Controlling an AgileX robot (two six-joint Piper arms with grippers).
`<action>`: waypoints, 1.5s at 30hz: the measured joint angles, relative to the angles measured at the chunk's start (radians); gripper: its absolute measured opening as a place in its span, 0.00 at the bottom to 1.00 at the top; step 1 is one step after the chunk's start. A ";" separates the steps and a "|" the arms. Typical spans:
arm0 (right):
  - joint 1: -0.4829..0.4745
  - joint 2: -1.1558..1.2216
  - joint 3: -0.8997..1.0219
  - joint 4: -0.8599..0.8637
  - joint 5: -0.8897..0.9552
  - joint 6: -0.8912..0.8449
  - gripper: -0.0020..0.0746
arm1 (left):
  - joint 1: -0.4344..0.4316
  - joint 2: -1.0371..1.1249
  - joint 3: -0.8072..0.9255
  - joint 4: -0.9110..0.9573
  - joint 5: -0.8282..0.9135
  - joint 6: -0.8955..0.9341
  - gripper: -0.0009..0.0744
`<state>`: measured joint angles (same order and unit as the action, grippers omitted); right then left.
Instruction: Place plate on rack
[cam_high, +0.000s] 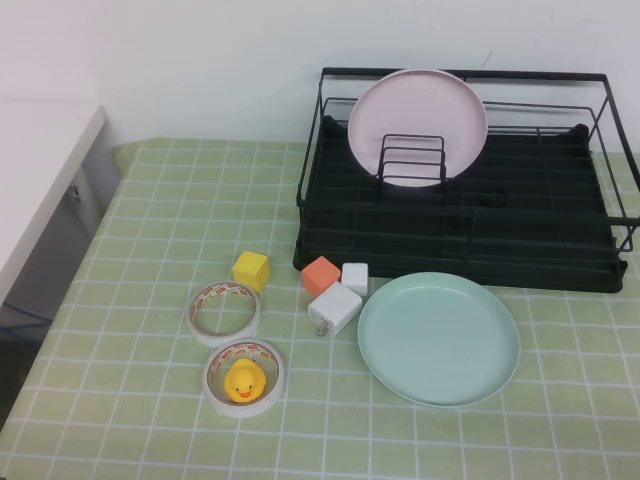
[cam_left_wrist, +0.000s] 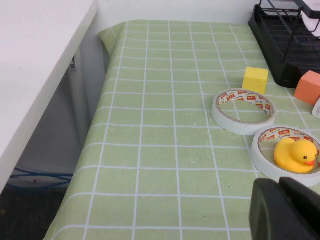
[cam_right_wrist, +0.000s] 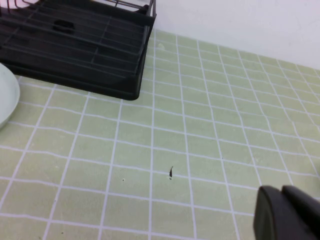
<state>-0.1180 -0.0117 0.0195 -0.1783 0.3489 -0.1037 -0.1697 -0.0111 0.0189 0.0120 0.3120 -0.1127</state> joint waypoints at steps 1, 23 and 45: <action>0.000 0.000 0.000 0.000 0.000 0.000 0.04 | 0.000 0.000 0.000 0.000 0.000 0.000 0.01; 0.000 0.000 0.000 0.395 0.002 0.007 0.04 | 0.000 0.000 0.002 -0.285 -0.103 -0.152 0.01; 0.000 0.000 0.006 0.928 -0.076 -0.014 0.04 | 0.000 0.000 -0.015 -0.995 -0.429 -0.221 0.01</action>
<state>-0.1180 -0.0117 0.0256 0.7499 0.2730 -0.1173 -0.1697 -0.0111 0.0044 -0.9834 -0.1175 -0.3338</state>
